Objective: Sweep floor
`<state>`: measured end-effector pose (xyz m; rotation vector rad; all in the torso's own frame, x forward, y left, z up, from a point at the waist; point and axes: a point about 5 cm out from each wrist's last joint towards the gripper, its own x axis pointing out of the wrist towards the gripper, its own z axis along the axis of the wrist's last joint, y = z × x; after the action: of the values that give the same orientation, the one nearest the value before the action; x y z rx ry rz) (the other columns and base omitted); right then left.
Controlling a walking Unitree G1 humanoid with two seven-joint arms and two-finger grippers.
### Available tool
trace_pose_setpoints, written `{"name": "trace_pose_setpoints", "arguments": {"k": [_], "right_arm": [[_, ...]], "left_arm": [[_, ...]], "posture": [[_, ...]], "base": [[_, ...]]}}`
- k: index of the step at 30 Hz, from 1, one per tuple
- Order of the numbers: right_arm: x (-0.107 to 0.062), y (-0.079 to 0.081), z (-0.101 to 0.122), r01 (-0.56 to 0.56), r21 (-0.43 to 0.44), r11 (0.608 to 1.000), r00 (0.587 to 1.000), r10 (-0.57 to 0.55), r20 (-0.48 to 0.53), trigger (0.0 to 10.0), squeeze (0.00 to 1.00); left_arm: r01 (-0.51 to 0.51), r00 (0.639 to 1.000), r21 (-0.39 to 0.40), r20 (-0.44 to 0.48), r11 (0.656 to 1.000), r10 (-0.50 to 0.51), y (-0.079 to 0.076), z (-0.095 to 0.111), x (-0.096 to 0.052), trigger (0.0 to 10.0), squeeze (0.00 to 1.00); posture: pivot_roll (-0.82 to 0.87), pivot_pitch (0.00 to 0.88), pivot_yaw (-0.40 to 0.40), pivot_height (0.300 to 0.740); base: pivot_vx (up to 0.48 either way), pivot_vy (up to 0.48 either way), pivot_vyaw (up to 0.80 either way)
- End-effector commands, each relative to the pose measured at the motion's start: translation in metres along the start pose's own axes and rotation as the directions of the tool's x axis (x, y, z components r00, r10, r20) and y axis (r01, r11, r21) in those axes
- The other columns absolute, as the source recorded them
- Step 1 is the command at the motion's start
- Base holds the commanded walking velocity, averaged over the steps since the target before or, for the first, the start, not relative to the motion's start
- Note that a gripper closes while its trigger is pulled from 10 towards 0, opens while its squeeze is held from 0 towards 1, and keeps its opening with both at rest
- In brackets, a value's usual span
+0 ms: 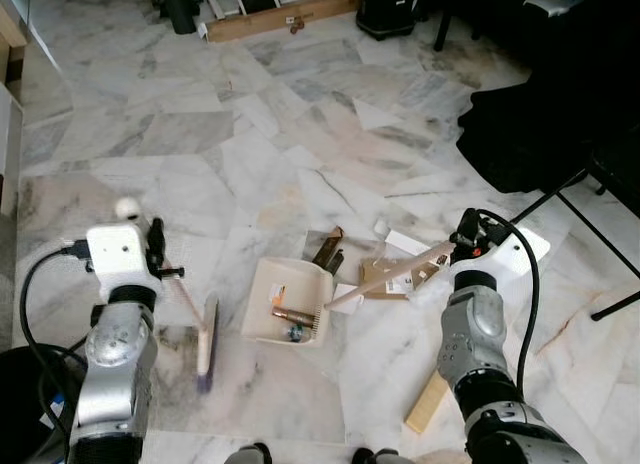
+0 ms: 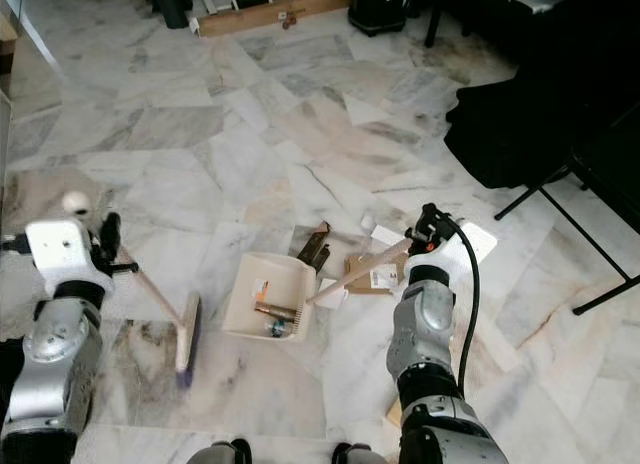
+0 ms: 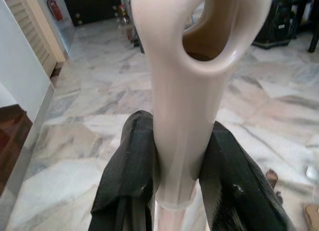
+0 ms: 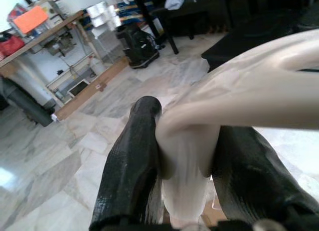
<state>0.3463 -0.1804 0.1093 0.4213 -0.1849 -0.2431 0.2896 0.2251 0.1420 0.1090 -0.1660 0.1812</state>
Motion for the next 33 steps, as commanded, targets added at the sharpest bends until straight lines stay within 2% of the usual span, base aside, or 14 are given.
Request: {"name": "trace_pose_setpoints", "arguments": {"k": [1,7,14,33], "right_arm": [[0.001,0.005,0.009,-0.034,0.006,0.999,0.998,0.033,0.049,10.0,0.0],[-0.001,0.001,0.012,-0.04,-0.031,0.999,0.998,0.041,0.055,10.0,0.0],[-0.002,-0.003,0.012,-0.03,-0.042,0.999,0.998,0.032,0.046,10.0,0.0],[-0.005,-0.002,0.01,-0.025,-0.04,0.999,0.999,0.026,0.034,10.0,0.0]], "left_arm": [[0.0,0.999,0.013,0.05,1.0,-0.001,-0.001,0.005,-0.002,10.0,0.0],[0.041,0.998,0.008,0.055,0.999,-0.041,-0.016,0.005,-0.009,10.0,0.0],[0.047,0.997,-0.01,0.06,0.999,-0.047,-0.025,0.004,-0.007,10.0,0.0],[0.074,0.996,-0.011,0.058,0.997,-0.073,-0.029,0.003,-0.005,10.0,0.0]], "posture": [[0.12,0.147,0.006,0.74],[0.11,0.138,-0.006,0.74],[0.1,0.118,-0.013,0.74],[0.11,0.075,0.005,0.74]], "base": [[0.0,0.0,0.0],[0.0,0.0,0.0],[0.0,0.0,0.8],[0.0,0.0,0.8]]}}
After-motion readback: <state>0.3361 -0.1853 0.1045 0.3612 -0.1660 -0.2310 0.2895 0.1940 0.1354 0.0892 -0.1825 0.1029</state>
